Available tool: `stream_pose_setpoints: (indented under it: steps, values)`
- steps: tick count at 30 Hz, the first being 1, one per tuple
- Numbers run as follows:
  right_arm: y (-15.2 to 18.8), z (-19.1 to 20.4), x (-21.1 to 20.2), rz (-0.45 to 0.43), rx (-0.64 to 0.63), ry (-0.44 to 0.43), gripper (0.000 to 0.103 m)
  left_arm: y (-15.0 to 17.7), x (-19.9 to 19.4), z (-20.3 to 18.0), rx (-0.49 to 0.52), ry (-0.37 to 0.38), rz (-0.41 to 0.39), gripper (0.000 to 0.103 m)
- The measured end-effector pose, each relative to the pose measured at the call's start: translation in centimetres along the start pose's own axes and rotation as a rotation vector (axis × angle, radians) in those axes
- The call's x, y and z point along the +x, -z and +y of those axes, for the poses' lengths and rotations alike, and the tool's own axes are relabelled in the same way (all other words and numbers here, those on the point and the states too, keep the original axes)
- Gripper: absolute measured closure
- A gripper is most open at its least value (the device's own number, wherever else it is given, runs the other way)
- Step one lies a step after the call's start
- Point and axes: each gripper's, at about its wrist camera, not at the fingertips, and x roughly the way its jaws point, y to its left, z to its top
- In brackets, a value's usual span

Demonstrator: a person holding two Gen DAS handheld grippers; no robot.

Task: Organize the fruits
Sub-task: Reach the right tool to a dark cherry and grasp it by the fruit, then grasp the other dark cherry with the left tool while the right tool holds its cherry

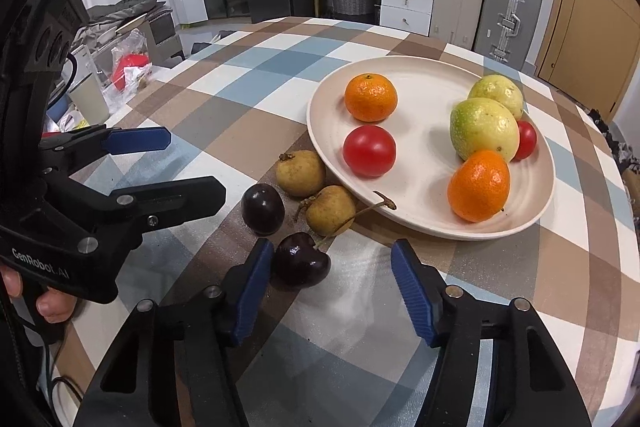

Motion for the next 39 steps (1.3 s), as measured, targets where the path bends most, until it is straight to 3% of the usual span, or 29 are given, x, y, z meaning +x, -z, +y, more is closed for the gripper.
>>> stream_pose_setpoints:
  steps: [6, 12, 23, 35, 39]
  values:
    - [0.3, 0.7, -0.2, -0.004, -0.028, -0.014, 0.057, 0.1, 0.1, 0.0, -0.009, 0.008, 0.008, 0.001]
    - [0.8, 0.6, -0.7, -0.018, -0.016, -0.06, 0.075, 0.3, 0.1, -0.4, -0.005, 0.006, 0.018, 0.001]
    - [1.3, -0.4, -2.3, -0.076, 0.03, -0.085, 0.076, 0.6, 0.7, -1.5, 0.032, 0.017, 0.044, 0.001]
    - [2.3, -2.3, -3.6, -0.095, 0.076, -0.043, 0.076, 0.5, 2.2, -4.2, 0.147, 0.033, 0.057, 0.025]
    - [2.6, -2.8, -4.1, -0.101, 0.089, -0.039, 0.076, 0.4, 2.5, -5.1, 0.191, 0.033, 0.056, 0.039]
